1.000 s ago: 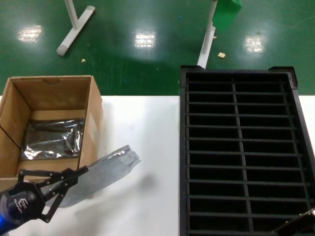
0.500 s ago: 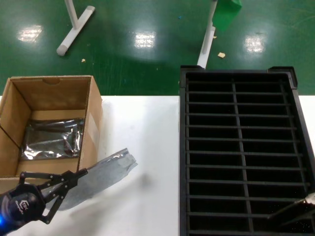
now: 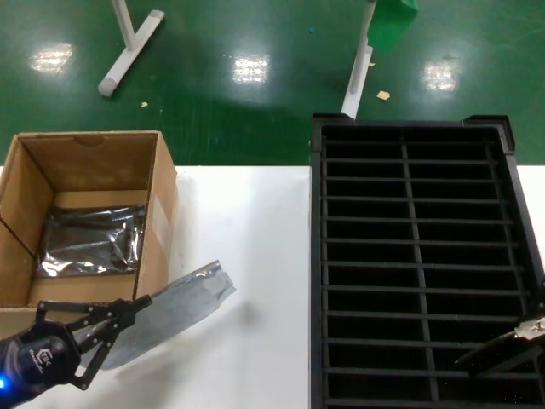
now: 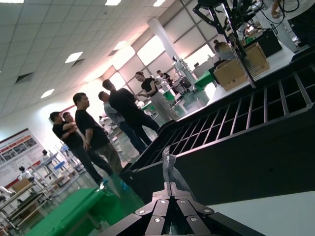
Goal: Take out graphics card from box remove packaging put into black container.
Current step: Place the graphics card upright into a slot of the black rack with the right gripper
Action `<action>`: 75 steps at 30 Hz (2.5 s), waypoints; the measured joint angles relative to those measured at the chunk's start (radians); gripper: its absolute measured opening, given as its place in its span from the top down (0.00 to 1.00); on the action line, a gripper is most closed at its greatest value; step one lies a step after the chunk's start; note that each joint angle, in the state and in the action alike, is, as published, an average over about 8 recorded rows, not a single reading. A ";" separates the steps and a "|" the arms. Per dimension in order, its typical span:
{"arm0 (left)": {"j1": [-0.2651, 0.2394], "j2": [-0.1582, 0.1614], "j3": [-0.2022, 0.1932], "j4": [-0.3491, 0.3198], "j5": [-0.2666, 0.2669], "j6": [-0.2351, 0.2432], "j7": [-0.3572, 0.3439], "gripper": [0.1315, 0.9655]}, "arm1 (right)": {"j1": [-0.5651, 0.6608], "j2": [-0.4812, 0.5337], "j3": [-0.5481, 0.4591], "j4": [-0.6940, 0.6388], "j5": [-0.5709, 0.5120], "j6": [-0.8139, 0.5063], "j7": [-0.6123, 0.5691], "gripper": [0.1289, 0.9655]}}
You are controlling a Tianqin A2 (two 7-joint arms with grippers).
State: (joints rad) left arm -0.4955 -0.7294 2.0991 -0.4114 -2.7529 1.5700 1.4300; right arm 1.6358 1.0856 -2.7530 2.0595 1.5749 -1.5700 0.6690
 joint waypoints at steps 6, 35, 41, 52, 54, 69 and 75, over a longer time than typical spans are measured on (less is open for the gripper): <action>-0.005 0.004 0.006 0.011 0.000 0.000 0.001 0.99 | -0.021 -0.015 0.000 0.000 -0.036 0.000 0.020 0.91; -0.012 0.017 0.029 0.050 0.000 0.000 0.007 0.99 | -0.090 -0.072 0.000 -0.044 -0.136 0.000 0.105 0.91; -0.014 0.020 0.032 0.054 0.000 0.000 0.006 0.99 | -0.106 -0.073 0.000 -0.053 -0.148 0.000 0.100 0.91; -0.011 0.022 0.030 0.052 0.000 0.000 0.005 0.99 | -0.119 -0.083 0.000 -0.070 -0.171 0.000 0.094 0.91; -0.010 0.021 0.029 0.052 0.000 0.000 0.005 0.99 | -0.121 -0.086 0.000 -0.074 -0.174 0.000 0.093 0.91; -0.002 0.019 0.020 0.055 0.000 0.000 0.001 0.99 | -0.138 -0.119 0.000 -0.094 -0.192 0.000 0.098 0.91; -0.002 0.020 0.018 0.058 0.000 0.000 -0.001 0.99 | -0.147 -0.129 0.000 -0.096 -0.196 0.000 0.098 0.91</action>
State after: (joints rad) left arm -0.4970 -0.7089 2.1168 -0.3532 -2.7529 1.5700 1.4292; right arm 1.4889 0.9570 -2.7530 1.9634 1.3785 -1.5700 0.7667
